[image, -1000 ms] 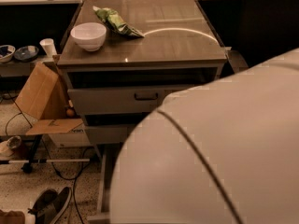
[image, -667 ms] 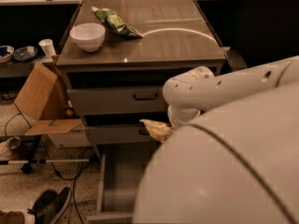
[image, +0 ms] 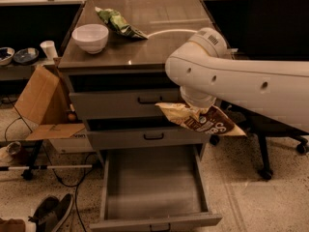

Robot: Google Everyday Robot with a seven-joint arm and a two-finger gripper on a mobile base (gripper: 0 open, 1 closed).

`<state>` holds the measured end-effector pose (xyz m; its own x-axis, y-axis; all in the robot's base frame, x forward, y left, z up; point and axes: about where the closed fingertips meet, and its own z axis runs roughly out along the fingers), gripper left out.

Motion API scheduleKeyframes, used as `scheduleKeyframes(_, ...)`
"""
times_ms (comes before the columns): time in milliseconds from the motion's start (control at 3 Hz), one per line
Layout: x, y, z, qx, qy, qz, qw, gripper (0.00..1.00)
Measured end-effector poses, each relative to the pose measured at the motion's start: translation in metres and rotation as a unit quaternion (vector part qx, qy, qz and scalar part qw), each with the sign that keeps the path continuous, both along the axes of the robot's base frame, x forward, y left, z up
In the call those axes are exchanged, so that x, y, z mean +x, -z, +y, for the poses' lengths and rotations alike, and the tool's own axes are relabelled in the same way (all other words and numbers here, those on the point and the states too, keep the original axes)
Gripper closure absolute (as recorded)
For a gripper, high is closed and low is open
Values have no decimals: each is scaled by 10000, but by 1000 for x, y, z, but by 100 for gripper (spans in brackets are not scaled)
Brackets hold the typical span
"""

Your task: Pick brown chip bag from bottom drawer and place on counter

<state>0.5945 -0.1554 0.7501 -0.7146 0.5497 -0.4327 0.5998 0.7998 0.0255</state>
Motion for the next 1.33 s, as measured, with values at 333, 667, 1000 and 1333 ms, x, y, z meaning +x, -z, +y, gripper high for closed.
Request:
scheduleKeyframes(333, -11, -6, -4, -548, -484, 271, 9970, 100)
scheduleKeyframes(667, -11, -6, -4, -548, -484, 269, 9970, 100)
scheduleKeyframes(1000, -10, -45, -16, -630, -487, -71, 9968, 100)
scheduleKeyframes(1333, -10, -152, -50, -934, -235, -1015, 9902, 100)
